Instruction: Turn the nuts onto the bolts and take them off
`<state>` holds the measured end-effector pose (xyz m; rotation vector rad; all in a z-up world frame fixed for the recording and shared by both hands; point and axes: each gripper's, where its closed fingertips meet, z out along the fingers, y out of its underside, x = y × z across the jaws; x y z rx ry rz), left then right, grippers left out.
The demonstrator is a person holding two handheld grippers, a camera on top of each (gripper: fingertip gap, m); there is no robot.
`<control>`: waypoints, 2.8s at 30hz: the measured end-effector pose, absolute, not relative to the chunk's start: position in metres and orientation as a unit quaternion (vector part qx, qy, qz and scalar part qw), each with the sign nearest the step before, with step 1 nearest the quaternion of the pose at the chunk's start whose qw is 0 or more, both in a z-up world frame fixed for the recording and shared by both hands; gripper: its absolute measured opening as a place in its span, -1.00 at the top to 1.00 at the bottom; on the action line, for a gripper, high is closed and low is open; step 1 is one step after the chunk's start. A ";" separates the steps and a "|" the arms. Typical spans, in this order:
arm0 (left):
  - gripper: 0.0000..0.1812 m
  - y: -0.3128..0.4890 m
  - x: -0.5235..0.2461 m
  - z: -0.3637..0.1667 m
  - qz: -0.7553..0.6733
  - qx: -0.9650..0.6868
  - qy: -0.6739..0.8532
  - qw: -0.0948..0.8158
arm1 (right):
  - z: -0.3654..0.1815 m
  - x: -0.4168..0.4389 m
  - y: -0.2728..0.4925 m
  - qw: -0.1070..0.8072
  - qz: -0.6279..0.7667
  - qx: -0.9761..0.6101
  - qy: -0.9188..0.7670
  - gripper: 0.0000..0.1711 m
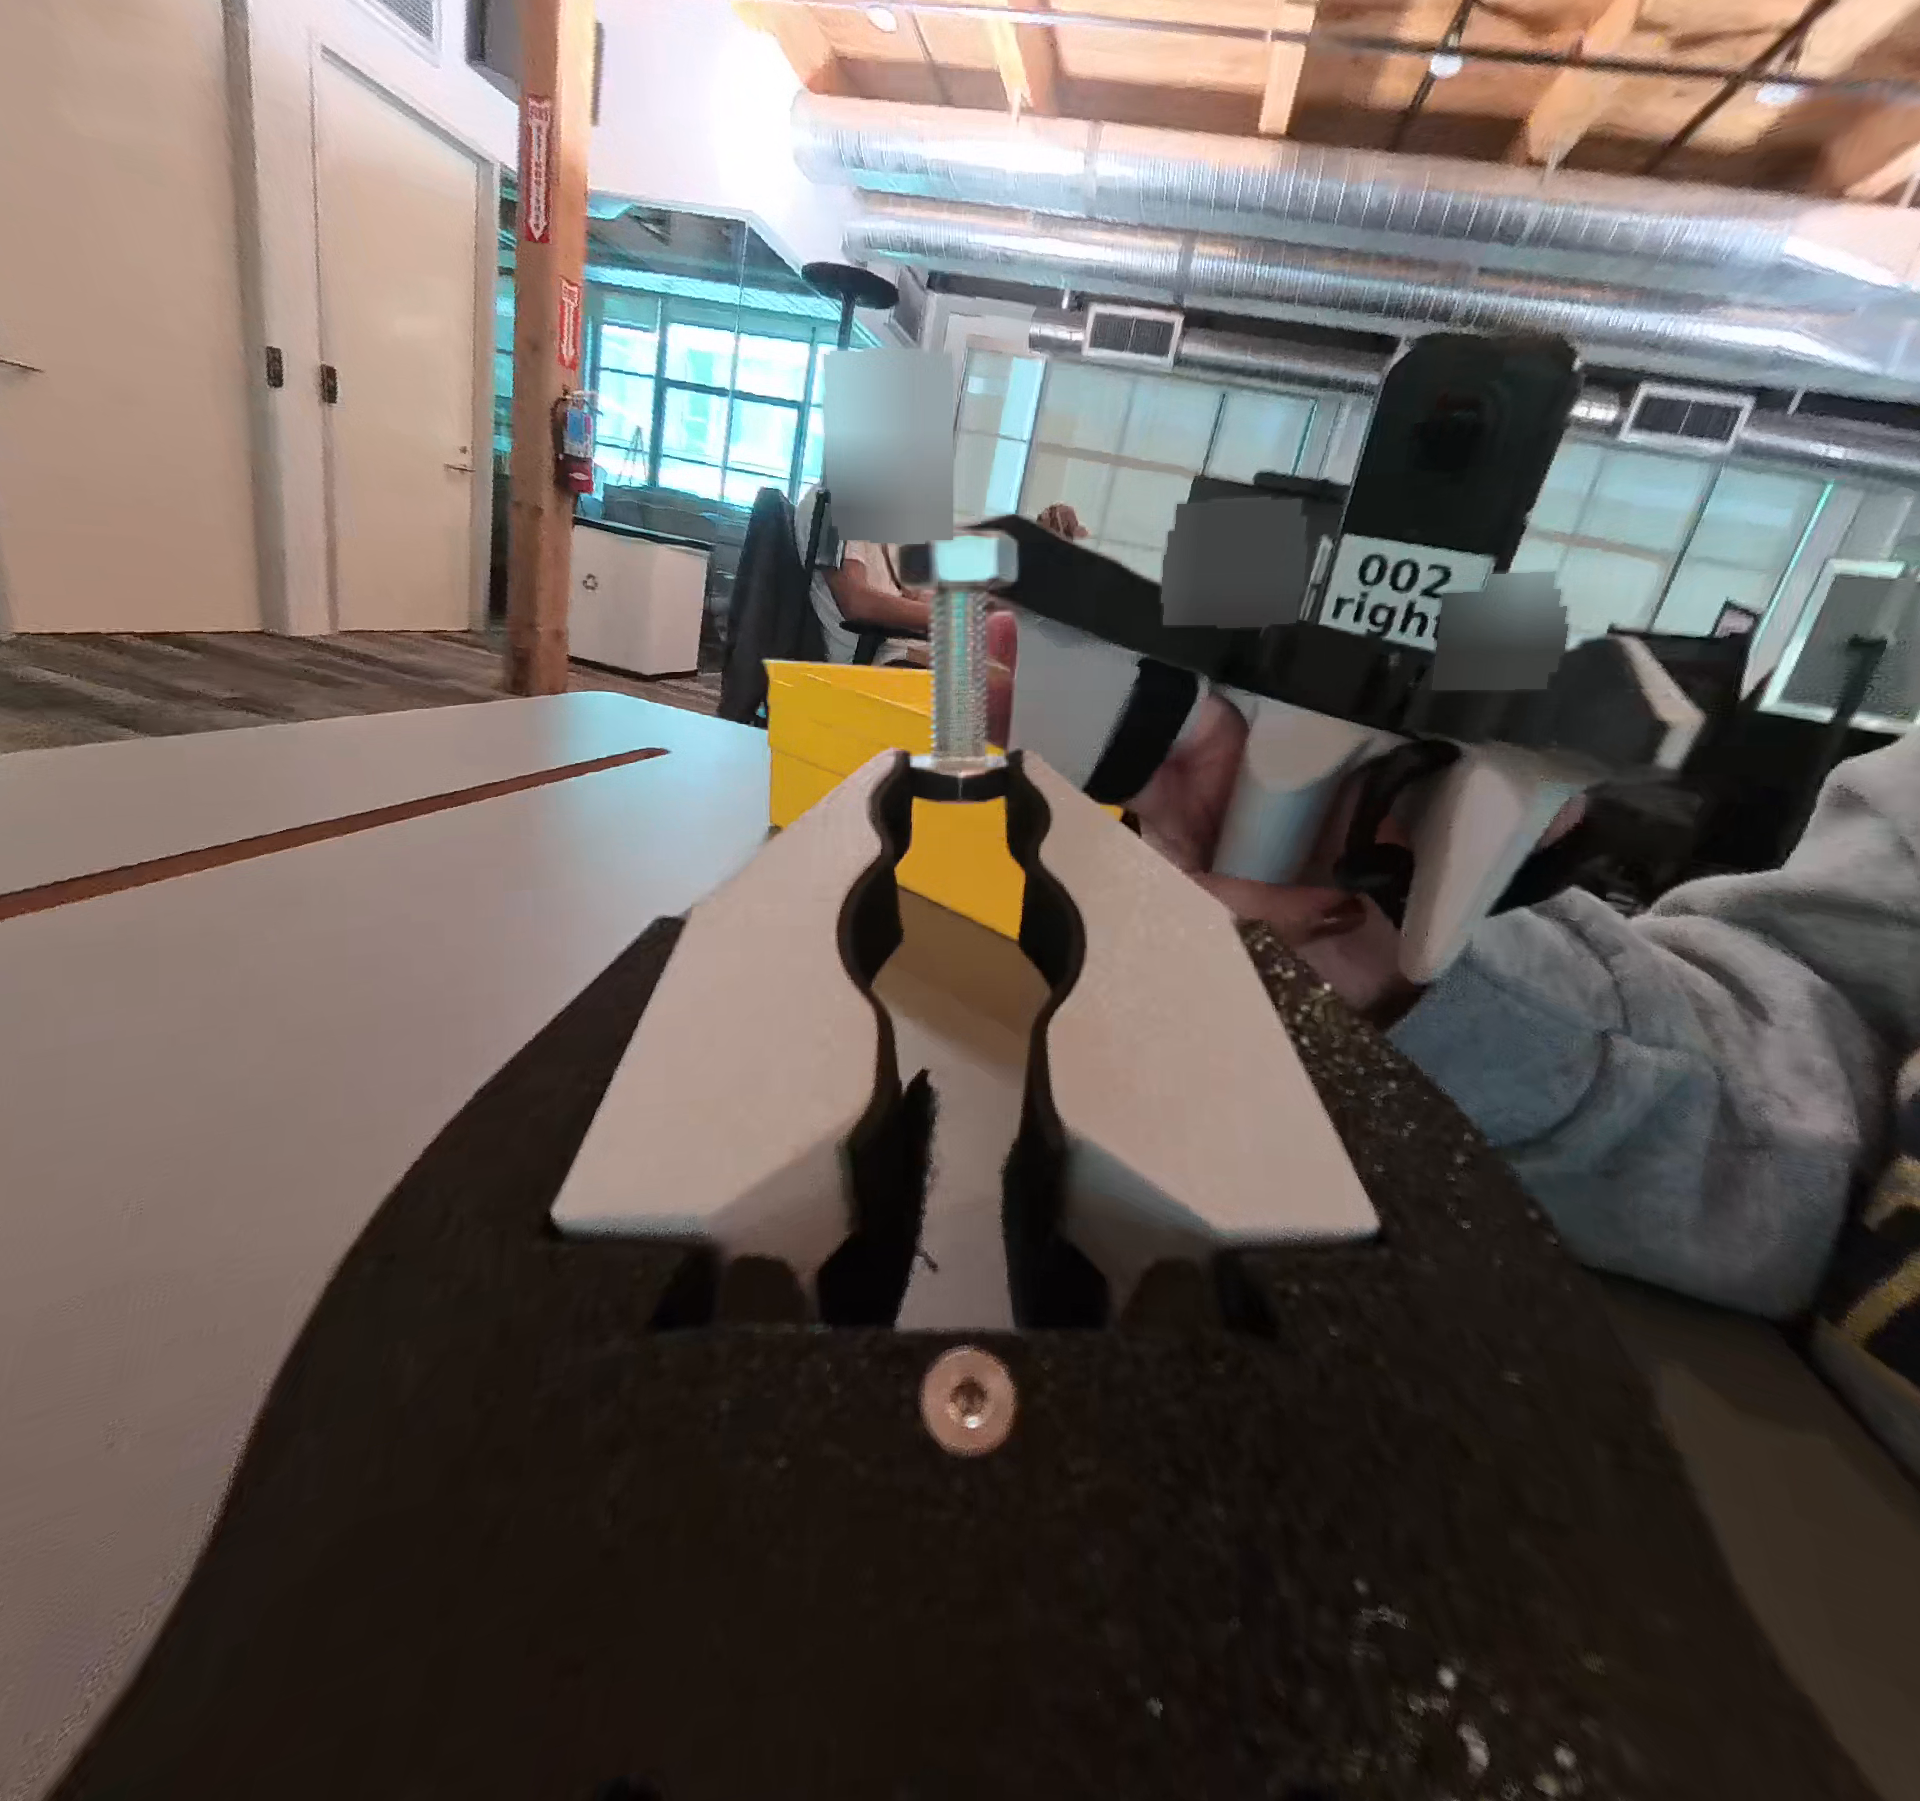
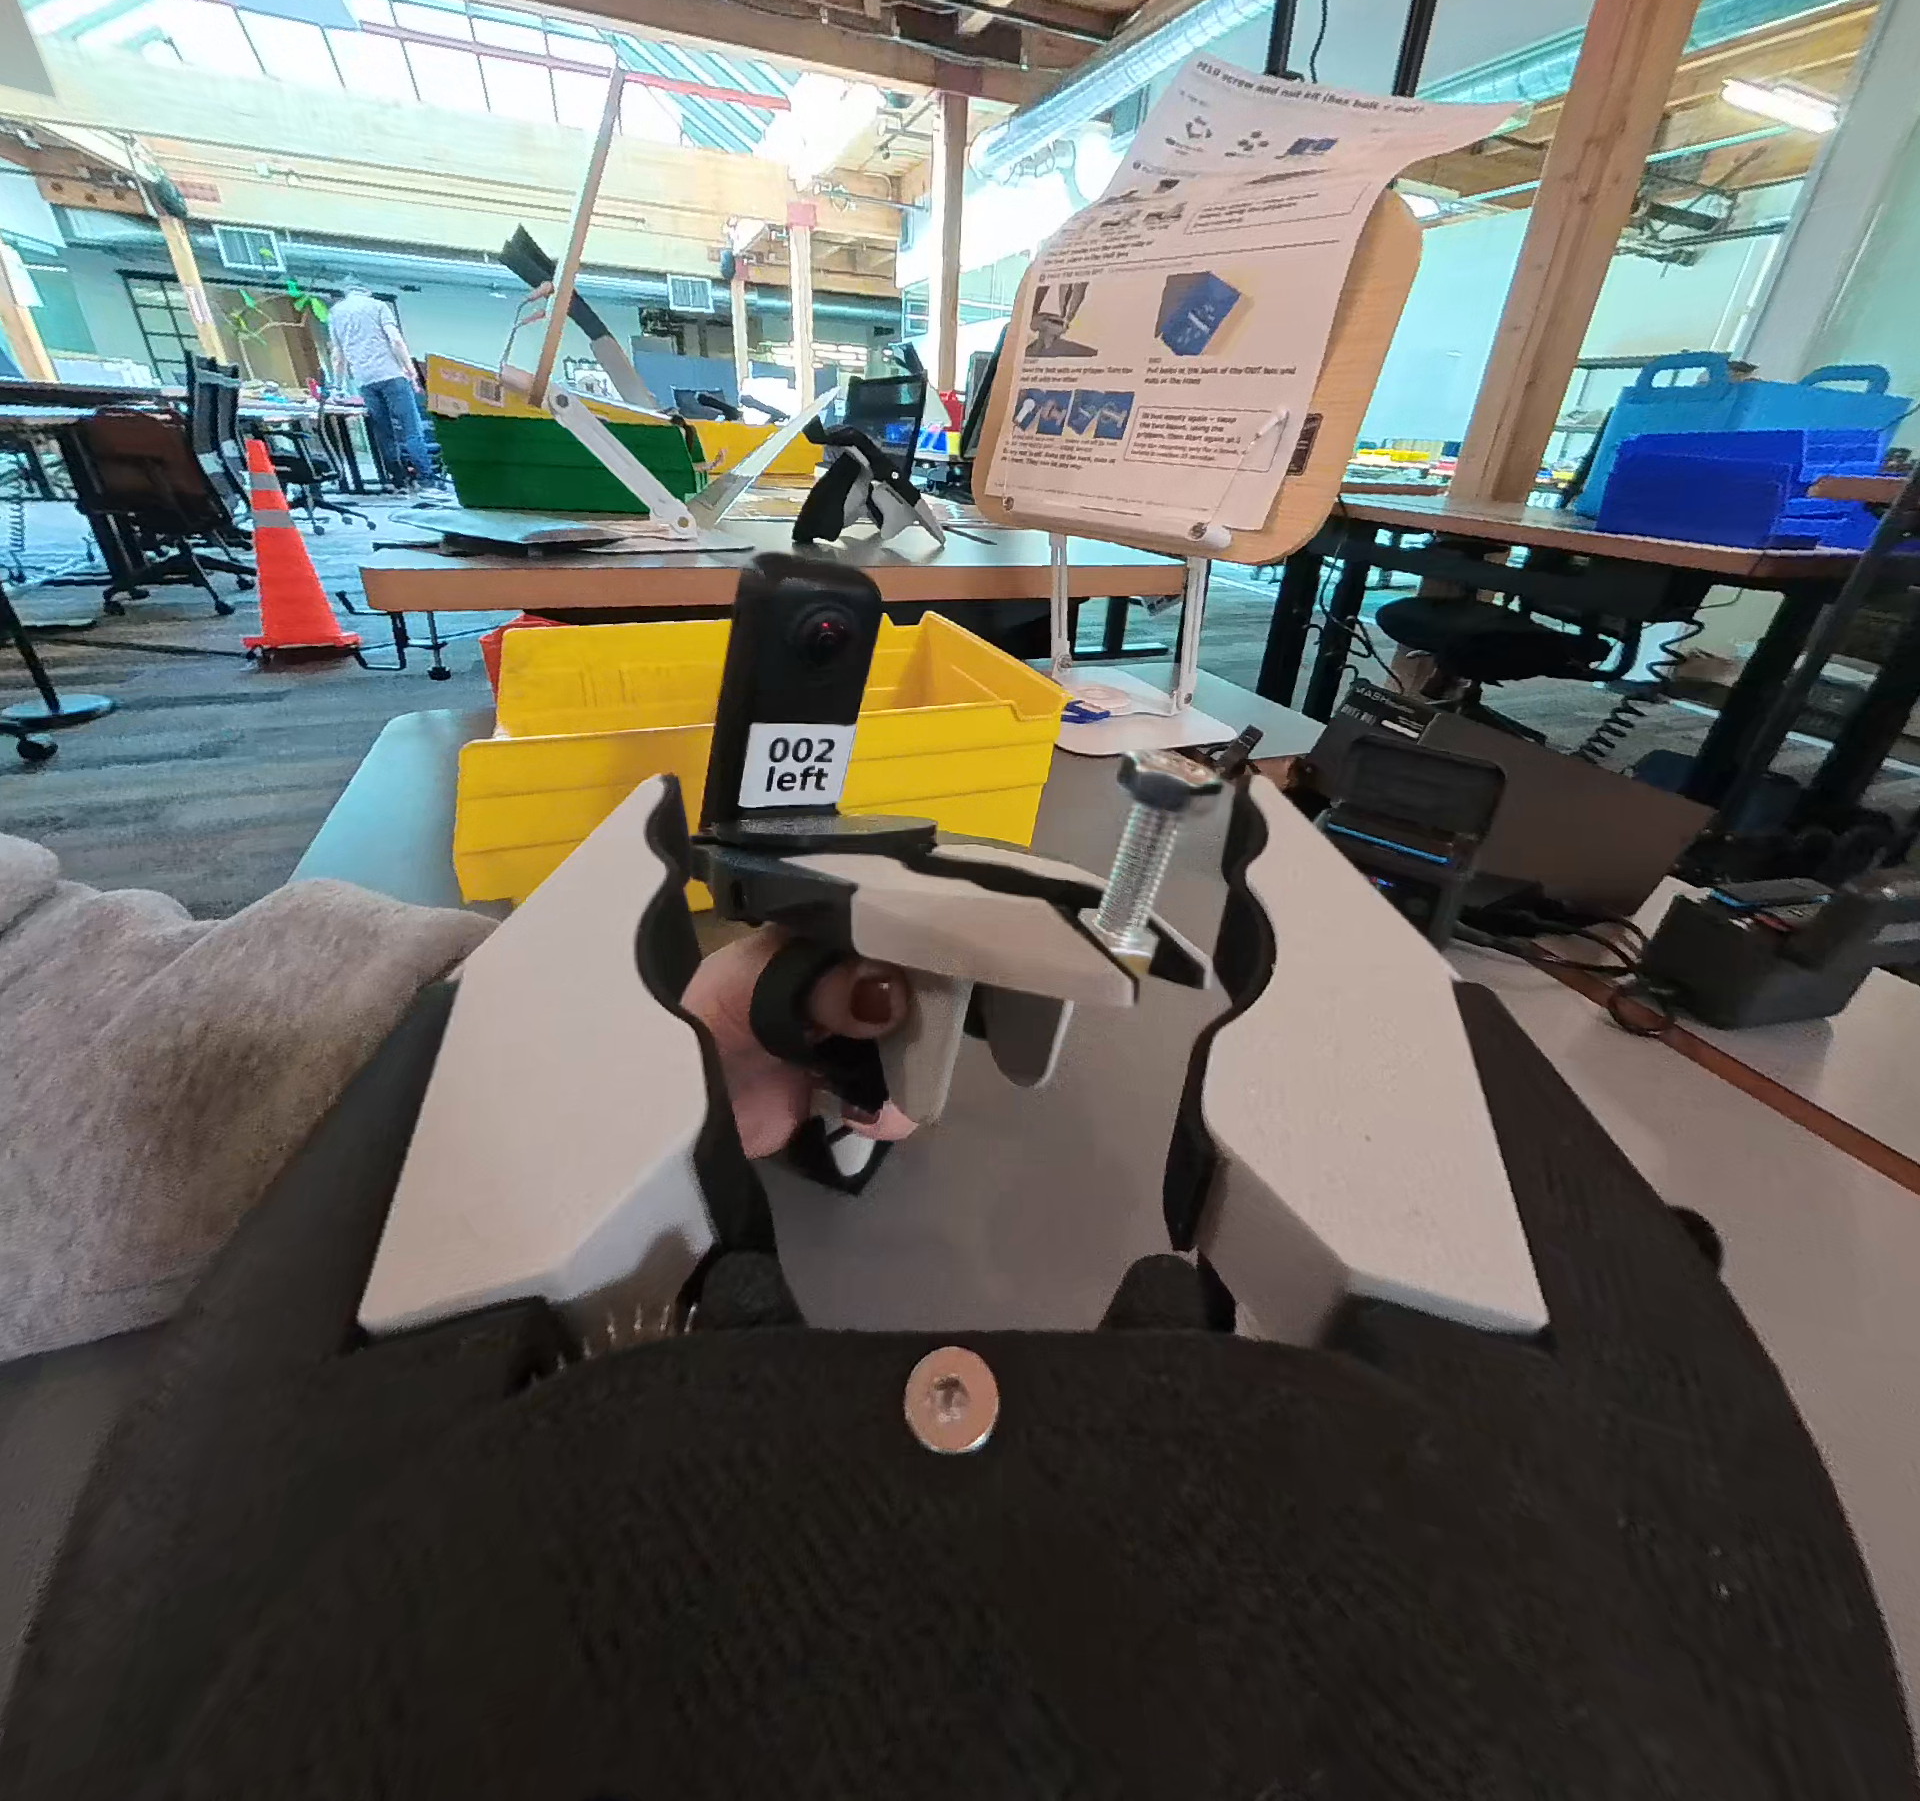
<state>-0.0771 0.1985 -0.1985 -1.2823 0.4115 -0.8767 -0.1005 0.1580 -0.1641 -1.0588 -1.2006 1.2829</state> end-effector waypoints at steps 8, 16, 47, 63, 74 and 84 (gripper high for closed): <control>0.83 0.187 -0.041 -0.204 -0.398 -0.576 0.261 0.665 | -0.170 -0.105 0.153 0.506 0.538 -0.443 -0.509 -0.21; 0.83 0.195 -0.074 -0.199 -0.386 -0.580 0.206 0.687 | -0.170 -0.103 0.160 0.501 0.547 -0.452 -0.495 -0.21; 0.83 0.195 -0.063 -0.214 -0.374 -0.611 0.225 0.660 | -0.177 -0.109 0.154 0.487 0.556 -0.450 -0.501 -0.24; 0.83 0.203 -0.096 -0.208 -0.373 -0.607 0.154 0.685 | -0.177 -0.106 0.155 0.473 0.571 -0.450 -0.498 -0.18; 0.83 0.196 -0.072 -0.213 -0.401 -0.605 0.201 0.658 | -0.181 -0.108 0.156 0.466 0.569 -0.458 -0.499 -0.22; 0.82 0.188 -0.053 -0.222 -0.391 -0.621 0.256 0.629 | -0.188 -0.111 0.155 0.449 0.568 -0.468 -0.506 -0.17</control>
